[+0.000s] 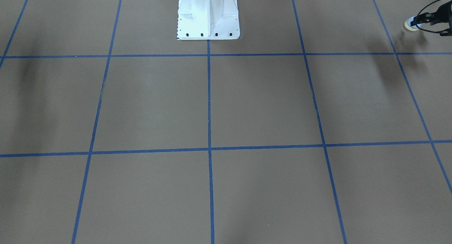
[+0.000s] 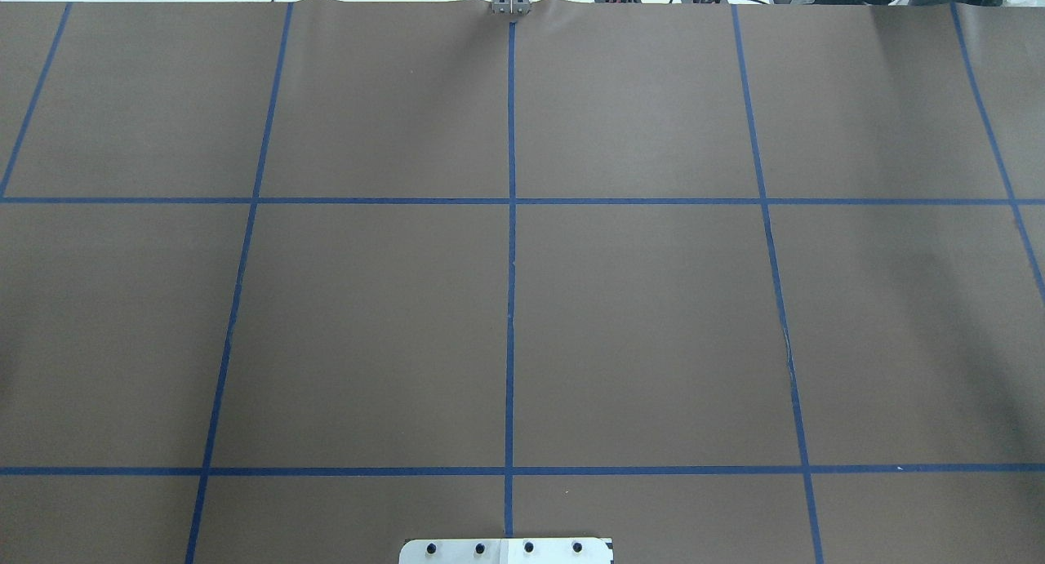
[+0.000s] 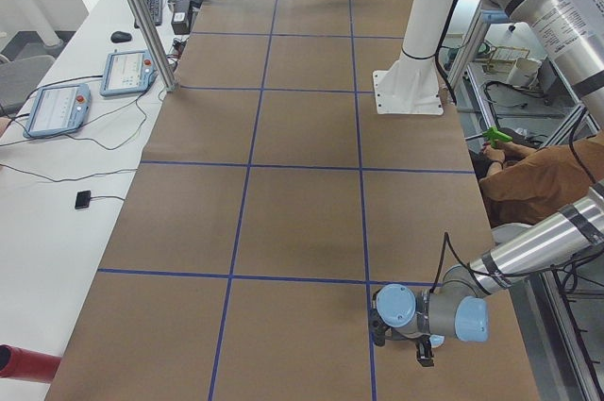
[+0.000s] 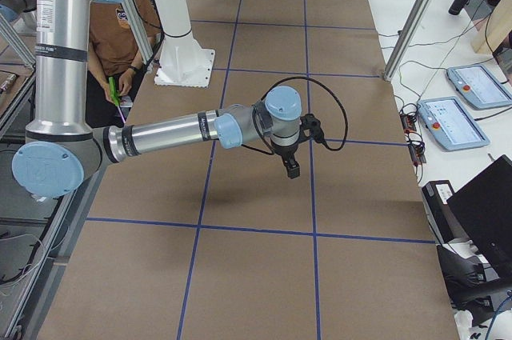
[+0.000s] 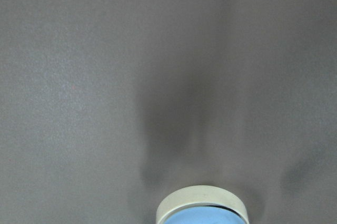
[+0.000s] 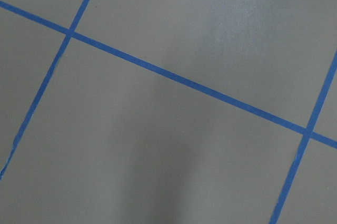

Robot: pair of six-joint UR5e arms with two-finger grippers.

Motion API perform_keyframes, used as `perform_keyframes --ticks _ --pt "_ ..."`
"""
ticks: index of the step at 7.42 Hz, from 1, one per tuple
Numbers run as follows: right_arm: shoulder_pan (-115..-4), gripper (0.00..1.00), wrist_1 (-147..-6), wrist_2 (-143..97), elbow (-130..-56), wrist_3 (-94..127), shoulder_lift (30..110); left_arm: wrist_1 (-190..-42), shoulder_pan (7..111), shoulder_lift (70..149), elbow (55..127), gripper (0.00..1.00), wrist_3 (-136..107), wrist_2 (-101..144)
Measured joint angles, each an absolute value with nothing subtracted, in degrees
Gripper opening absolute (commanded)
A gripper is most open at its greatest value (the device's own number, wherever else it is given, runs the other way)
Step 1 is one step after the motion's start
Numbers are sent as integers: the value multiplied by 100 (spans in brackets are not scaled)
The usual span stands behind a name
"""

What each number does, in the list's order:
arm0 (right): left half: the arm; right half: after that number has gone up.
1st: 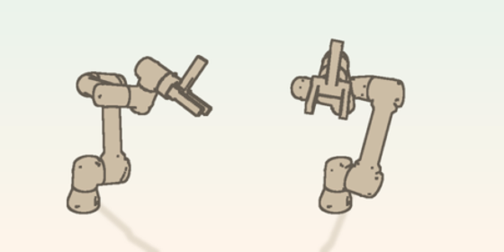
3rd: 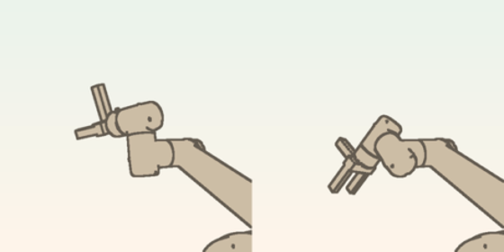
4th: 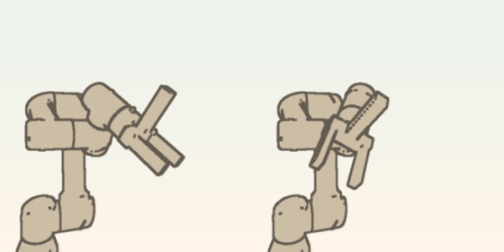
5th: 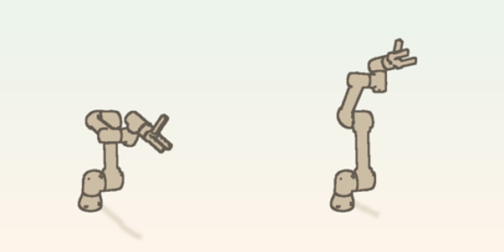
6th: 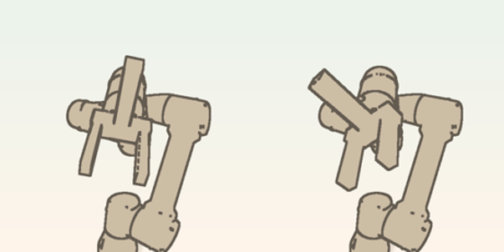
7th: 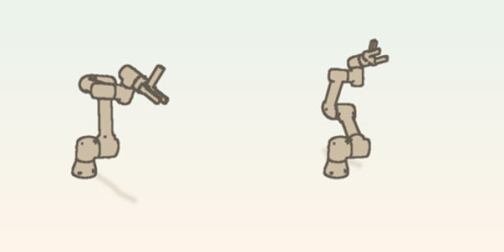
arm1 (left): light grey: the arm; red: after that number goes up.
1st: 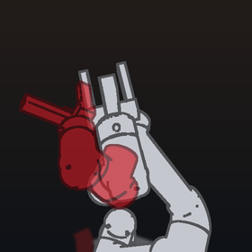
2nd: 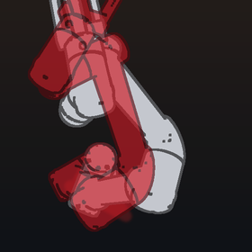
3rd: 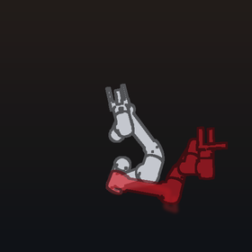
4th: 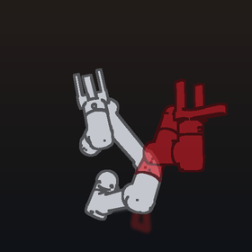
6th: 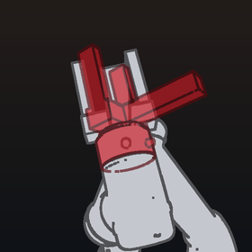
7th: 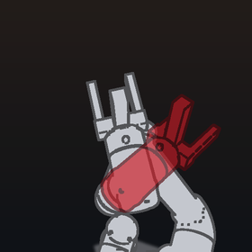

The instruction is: Place and press bell with both arms

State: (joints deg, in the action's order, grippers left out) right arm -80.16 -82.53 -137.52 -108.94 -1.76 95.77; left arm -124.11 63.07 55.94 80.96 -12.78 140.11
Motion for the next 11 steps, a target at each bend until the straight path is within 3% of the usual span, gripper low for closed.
perform_keyframes --ticks 11 --pt "-8008 100 -8253 -13781 -11168 -176 9782 -14014 6181 5612 7587 100 -3309 13897"
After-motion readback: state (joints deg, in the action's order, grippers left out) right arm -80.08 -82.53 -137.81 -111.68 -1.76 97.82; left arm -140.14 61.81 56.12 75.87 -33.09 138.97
